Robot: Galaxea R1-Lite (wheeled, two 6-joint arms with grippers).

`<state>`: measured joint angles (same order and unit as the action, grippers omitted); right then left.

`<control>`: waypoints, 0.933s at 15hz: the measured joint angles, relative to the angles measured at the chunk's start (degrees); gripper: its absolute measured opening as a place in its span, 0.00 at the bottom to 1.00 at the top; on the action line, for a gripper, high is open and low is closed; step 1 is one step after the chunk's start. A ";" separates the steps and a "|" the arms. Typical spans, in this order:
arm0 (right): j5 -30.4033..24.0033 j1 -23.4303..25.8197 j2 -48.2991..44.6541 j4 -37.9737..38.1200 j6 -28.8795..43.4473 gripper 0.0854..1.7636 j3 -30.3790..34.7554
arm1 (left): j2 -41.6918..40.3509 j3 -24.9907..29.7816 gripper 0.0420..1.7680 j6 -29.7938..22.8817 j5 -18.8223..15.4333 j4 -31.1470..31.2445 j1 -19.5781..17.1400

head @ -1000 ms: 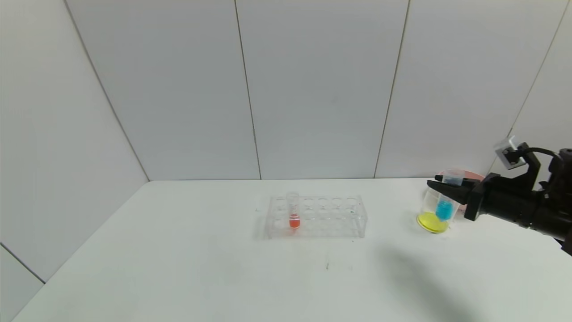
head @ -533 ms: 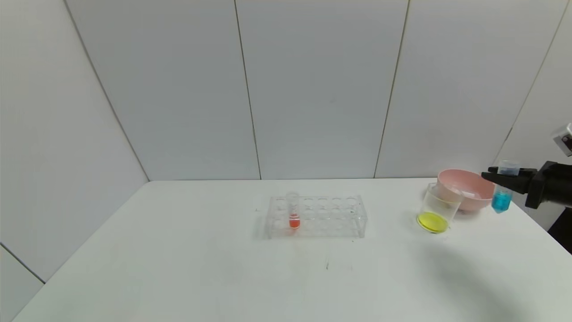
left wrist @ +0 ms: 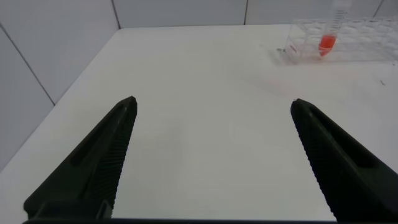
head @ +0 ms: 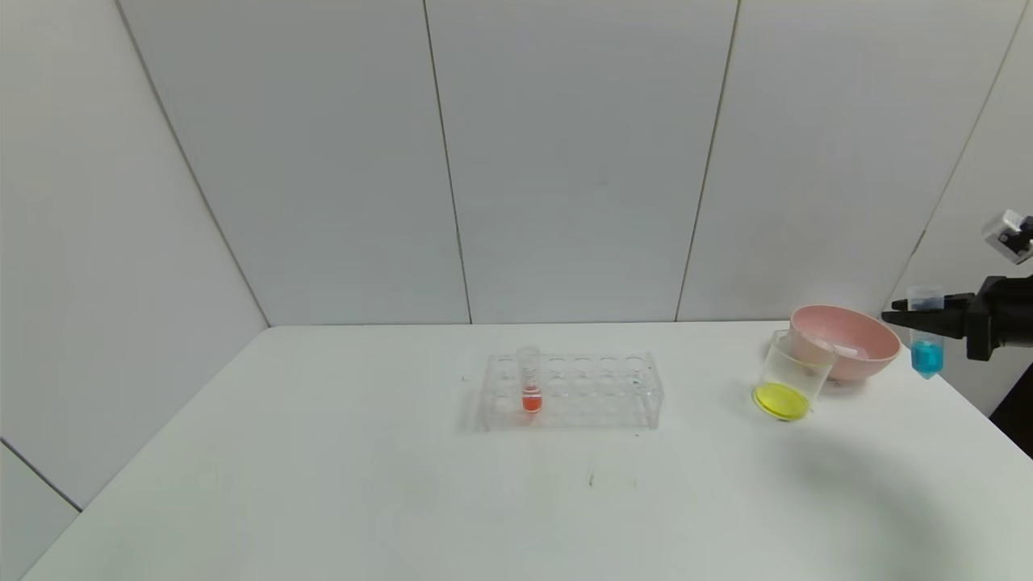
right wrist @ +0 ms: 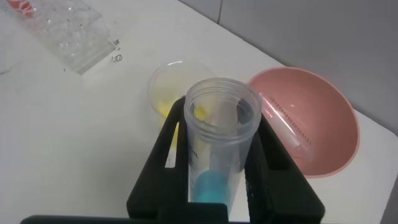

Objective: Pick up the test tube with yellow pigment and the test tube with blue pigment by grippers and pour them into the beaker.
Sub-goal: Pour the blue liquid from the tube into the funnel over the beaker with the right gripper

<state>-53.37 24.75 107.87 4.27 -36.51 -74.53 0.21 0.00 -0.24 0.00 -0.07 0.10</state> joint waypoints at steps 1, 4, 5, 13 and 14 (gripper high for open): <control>0.05 -0.13 0.89 4.55 -1.85 0.29 -3.13 | 0.00 0.00 1.00 0.00 0.00 0.00 0.00; 0.63 -1.10 3.62 19.70 -5.47 0.29 -14.52 | 0.00 0.00 1.00 0.00 0.00 0.00 0.00; 1.50 -1.60 4.78 24.17 -6.70 0.29 -18.71 | 0.00 0.00 1.00 0.00 0.00 0.00 0.00; 12.86 -6.17 12.63 41.94 -12.86 0.29 -37.90 | 0.00 0.00 1.00 0.00 0.00 0.00 0.00; 14.57 -6.80 13.09 42.36 -14.09 0.29 -38.89 | 0.00 0.00 1.00 0.02 -0.02 0.00 0.00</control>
<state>-38.80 17.94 120.97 46.63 -50.60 -113.42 0.21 0.00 -0.22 -0.02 -0.07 0.10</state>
